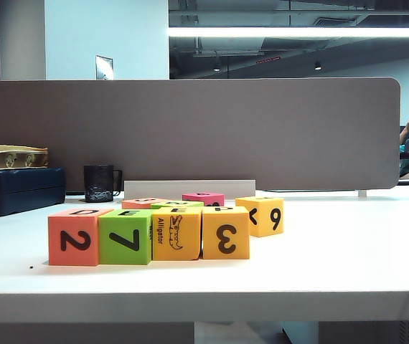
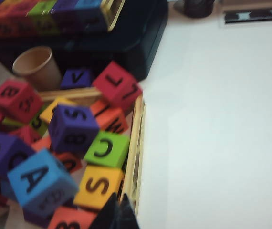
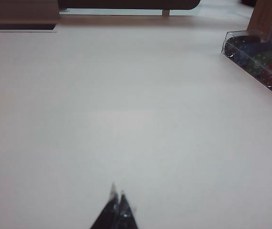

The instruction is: Select the appropriate blocks from the scattered letter blocks on the table and arrange them in a row to spell out "DEEP".

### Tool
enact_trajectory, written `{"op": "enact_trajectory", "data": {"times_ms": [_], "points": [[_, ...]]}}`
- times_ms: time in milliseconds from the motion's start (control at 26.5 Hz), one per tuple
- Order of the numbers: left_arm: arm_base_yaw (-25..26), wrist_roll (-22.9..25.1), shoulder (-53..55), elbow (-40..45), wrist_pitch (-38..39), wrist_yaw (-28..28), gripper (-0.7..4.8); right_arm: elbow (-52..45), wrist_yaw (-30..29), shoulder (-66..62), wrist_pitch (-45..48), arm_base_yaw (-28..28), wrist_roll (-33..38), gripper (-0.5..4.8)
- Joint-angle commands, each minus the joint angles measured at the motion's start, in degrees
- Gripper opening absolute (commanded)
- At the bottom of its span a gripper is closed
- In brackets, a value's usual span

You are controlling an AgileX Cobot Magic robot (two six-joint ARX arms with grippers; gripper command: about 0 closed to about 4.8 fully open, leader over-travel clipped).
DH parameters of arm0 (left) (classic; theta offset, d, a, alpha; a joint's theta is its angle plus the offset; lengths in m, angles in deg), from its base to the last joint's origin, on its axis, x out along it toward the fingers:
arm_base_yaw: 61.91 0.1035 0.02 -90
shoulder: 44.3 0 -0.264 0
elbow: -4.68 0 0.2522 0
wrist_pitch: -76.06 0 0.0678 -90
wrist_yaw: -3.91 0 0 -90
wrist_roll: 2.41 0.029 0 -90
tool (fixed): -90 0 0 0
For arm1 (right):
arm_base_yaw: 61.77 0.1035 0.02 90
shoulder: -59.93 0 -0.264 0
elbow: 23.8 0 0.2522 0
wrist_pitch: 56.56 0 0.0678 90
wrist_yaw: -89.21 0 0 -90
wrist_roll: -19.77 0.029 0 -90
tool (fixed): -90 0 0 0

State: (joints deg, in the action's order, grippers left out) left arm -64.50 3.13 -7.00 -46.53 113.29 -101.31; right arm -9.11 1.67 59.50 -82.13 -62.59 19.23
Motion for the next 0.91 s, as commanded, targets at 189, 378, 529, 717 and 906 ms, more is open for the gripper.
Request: {"op": "enact_trajectory", "data": {"times_ms": [189, 378, 529, 717, 906], "points": [[0.22, -0.22, -18.21, 16.5, -4.24, 0.48, -0.06, -0.07, 0.22, 0.52, 0.09, 0.0, -0.11, -0.05], [0.22, -0.22, -29.16, 23.87, -4.24, 1.11, -0.06, -0.07, 0.22, 0.52, 0.09, 0.0, -0.11, -0.05], [0.22, -1.27, -37.38, 29.46, -4.33, 2.45, -0.06, -0.07, 0.22, 0.52, 0.09, 0.0, -0.11, -0.05], [0.22, -3.15, -37.18, 33.86, -3.85, 2.62, -0.06, -0.07, 0.24, 0.5, 0.09, 0.0, -0.11, -0.05], [0.68, -4.13, -37.18, 34.05, -4.31, 2.64, -0.05, -0.07, 0.24, 0.5, 0.11, 0.02, -0.11, -0.05]]}}
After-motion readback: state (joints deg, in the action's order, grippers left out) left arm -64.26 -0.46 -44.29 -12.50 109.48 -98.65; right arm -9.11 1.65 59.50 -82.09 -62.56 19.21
